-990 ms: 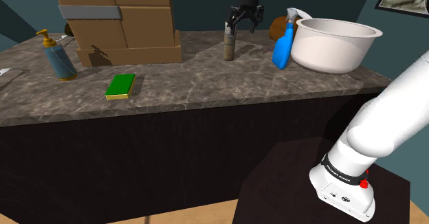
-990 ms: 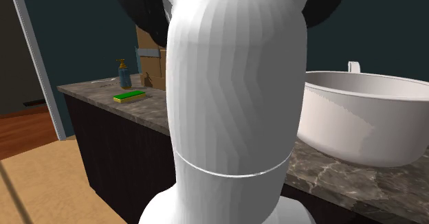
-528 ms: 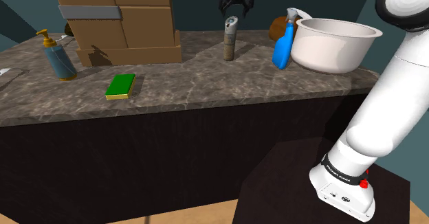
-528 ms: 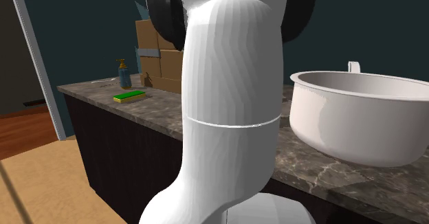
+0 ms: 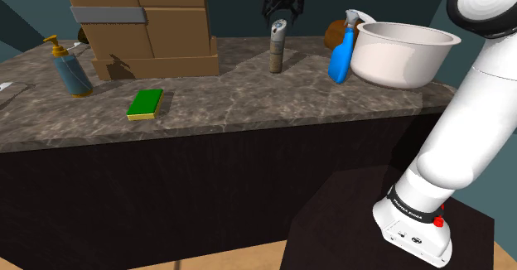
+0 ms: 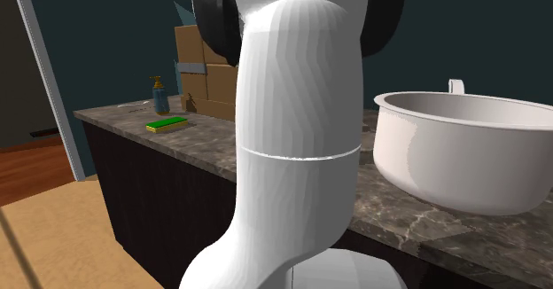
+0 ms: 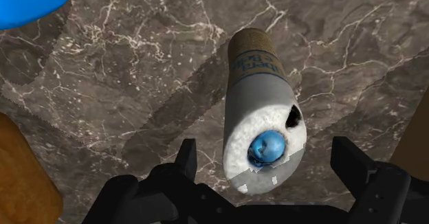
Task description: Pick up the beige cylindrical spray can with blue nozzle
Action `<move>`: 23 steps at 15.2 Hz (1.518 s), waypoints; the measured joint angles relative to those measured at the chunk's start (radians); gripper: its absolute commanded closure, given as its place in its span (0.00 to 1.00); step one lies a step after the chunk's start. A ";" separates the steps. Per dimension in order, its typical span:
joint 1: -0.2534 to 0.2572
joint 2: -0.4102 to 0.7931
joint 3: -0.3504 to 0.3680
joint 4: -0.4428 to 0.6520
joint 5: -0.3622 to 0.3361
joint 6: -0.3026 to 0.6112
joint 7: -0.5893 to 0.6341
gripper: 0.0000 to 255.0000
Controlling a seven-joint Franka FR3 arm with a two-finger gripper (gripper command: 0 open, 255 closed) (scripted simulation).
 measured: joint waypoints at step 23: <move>0.005 0.044 0.003 0.154 -0.002 -0.109 -0.013 1.00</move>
